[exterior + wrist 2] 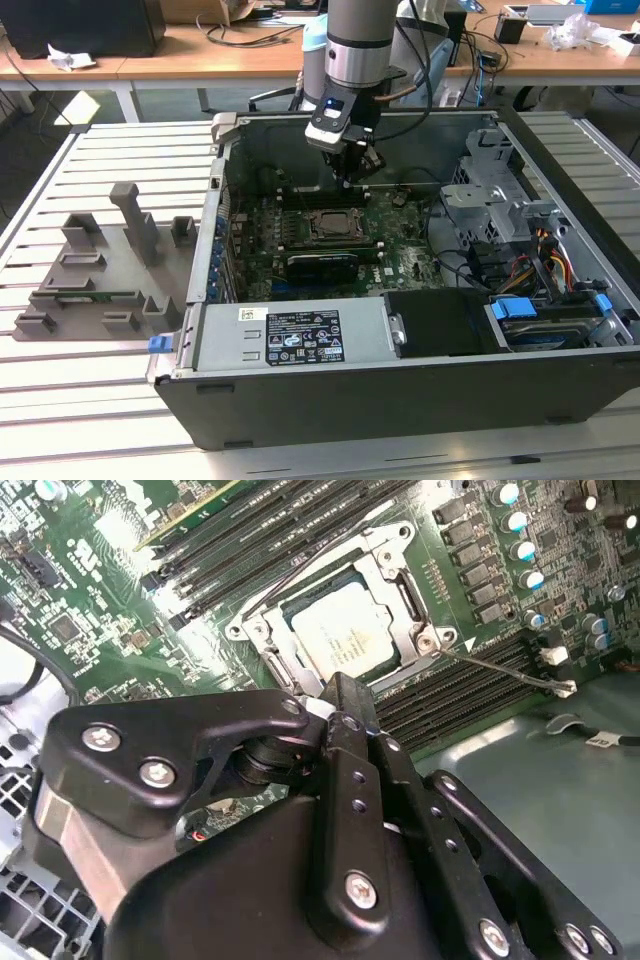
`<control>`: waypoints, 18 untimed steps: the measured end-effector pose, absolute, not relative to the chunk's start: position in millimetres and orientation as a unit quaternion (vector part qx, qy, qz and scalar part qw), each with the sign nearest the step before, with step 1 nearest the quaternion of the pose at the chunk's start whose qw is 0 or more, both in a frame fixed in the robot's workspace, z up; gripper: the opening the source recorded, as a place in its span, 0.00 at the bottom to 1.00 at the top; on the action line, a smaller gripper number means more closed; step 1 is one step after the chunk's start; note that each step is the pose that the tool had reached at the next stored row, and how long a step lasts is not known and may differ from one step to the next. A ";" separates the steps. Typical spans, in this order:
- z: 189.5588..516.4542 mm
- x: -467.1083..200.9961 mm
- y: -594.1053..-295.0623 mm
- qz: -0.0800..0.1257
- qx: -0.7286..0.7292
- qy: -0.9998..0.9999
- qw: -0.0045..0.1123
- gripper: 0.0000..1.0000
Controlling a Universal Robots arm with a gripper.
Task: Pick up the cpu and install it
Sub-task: 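Install the first cpu locking lever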
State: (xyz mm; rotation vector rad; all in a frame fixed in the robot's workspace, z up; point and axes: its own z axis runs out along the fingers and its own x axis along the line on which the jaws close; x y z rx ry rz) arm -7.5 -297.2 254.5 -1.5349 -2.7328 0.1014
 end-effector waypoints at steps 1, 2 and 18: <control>254.5 -7.5 -297.2 0.032 -0.486 -0.873 0.003 0.11; 254.5 -7.5 -297.2 0.032 -0.484 -0.875 0.003 0.11; 254.5 -7.5 -297.2 0.032 -0.436 -0.899 0.001 0.11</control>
